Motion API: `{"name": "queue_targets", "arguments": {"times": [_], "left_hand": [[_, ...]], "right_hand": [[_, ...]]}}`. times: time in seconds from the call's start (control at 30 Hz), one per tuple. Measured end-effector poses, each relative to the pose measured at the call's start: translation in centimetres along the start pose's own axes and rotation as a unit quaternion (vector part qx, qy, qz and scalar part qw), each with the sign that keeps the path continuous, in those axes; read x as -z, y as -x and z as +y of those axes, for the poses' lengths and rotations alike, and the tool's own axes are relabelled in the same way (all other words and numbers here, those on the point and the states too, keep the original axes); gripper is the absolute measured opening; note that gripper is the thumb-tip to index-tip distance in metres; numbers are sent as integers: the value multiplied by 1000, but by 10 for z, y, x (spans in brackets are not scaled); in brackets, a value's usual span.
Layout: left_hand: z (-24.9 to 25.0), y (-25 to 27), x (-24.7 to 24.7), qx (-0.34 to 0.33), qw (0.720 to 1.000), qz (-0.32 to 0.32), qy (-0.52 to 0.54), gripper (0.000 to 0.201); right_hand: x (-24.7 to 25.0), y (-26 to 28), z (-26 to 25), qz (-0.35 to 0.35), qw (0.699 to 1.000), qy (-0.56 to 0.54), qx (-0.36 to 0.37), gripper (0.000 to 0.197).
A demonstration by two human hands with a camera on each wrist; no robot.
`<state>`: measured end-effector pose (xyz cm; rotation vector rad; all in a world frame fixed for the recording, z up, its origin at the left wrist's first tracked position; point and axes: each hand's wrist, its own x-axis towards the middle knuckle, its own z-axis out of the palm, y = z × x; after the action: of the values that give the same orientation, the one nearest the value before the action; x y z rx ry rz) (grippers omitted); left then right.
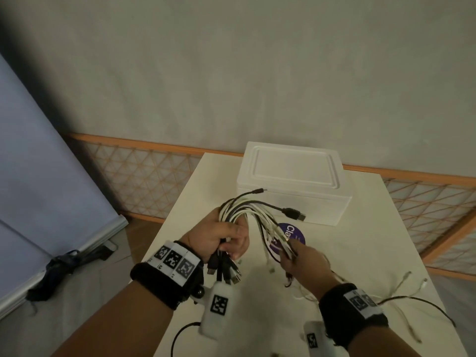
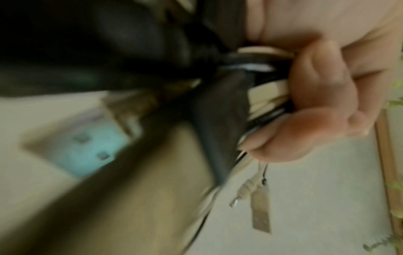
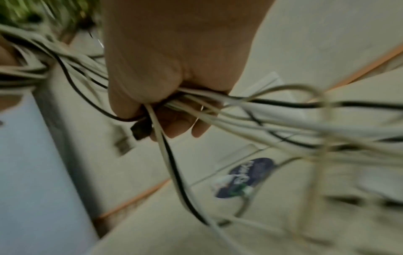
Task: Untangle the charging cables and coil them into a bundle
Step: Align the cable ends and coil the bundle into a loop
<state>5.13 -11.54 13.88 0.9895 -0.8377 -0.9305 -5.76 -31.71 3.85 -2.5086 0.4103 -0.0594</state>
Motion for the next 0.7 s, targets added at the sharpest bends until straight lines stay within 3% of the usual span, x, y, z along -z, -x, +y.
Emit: {"name": "queue_targets", "arguments": {"times": [0.17, 0.27, 0.37, 0.5, 0.6, 0.63, 0.7], "left_hand": [[-10, 3, 18, 0, 995, 96, -23, 30], [-19, 4, 22, -3, 989, 142, -40, 34], [-26, 5, 23, 10, 984, 174, -36, 33], [-27, 0, 24, 46, 977, 198, -66, 32], [-27, -7, 11, 56, 981, 165, -87, 23], [-26, -10, 6, 52, 983, 155, -87, 22], [-21, -12, -4, 36, 984, 154, -85, 24]], "right_hand": [[-2, 12, 56, 62, 996, 44, -49, 9], [7, 24, 85, 146, 985, 70, -51, 30], [12, 29, 101, 230, 969, 87, -16, 45], [26, 20, 67, 309, 932, 166, 91, 40], [36, 15, -2, 288, 935, 52, 200, 19], [35, 13, -21, 268, 944, -18, 191, 23], [30, 7, -43, 186, 964, -162, 100, 35]]}}
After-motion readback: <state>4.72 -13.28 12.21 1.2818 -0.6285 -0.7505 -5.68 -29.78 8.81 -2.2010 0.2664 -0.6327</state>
